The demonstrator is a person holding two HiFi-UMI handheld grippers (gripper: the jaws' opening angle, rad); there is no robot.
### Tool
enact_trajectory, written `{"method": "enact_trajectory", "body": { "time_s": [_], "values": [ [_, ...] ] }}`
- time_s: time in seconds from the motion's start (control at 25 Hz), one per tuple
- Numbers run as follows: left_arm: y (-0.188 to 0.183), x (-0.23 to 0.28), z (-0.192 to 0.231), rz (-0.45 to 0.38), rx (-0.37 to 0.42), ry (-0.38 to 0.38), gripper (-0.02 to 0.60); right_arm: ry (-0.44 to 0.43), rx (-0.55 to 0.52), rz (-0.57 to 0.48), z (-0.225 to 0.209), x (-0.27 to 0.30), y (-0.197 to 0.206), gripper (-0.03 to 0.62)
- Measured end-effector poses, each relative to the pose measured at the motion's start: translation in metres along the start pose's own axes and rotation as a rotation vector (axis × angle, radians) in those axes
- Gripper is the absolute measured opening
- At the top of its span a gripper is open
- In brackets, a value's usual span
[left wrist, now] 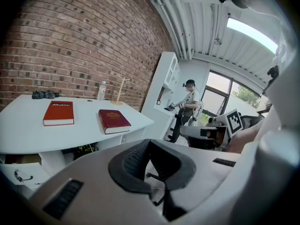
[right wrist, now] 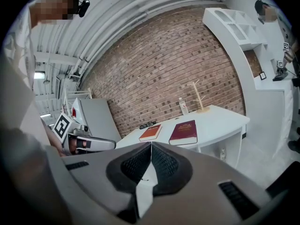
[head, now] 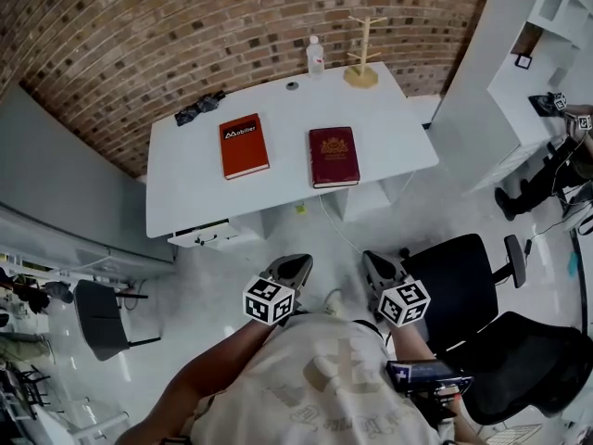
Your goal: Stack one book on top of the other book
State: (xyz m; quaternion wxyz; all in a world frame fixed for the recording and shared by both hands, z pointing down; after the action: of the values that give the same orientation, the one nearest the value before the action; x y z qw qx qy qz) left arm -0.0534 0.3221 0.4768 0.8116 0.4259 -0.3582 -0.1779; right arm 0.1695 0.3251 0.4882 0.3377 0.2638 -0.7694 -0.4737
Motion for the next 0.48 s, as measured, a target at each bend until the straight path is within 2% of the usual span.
{"method": "enact_trajectory", "body": {
  "time_s": [0.48],
  "values": [
    [-0.013,0.027,0.001,0.002,0.008,-0.02,0.02,-0.012,0.011,0.003,-0.027,0.009,-0.003,0.021]
  ]
}}
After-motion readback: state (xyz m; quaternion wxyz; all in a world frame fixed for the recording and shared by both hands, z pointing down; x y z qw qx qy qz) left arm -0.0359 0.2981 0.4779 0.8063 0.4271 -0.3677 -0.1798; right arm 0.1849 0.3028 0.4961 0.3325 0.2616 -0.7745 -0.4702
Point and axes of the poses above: the fingertips, and each gripper's own axes: x forward along the fingers, z to its left, y out of its underside, the point moved 7 cm from there along -x, backward along the fingers, and after that the axes turned 4 degrees about -x, right-handed, at the moved point
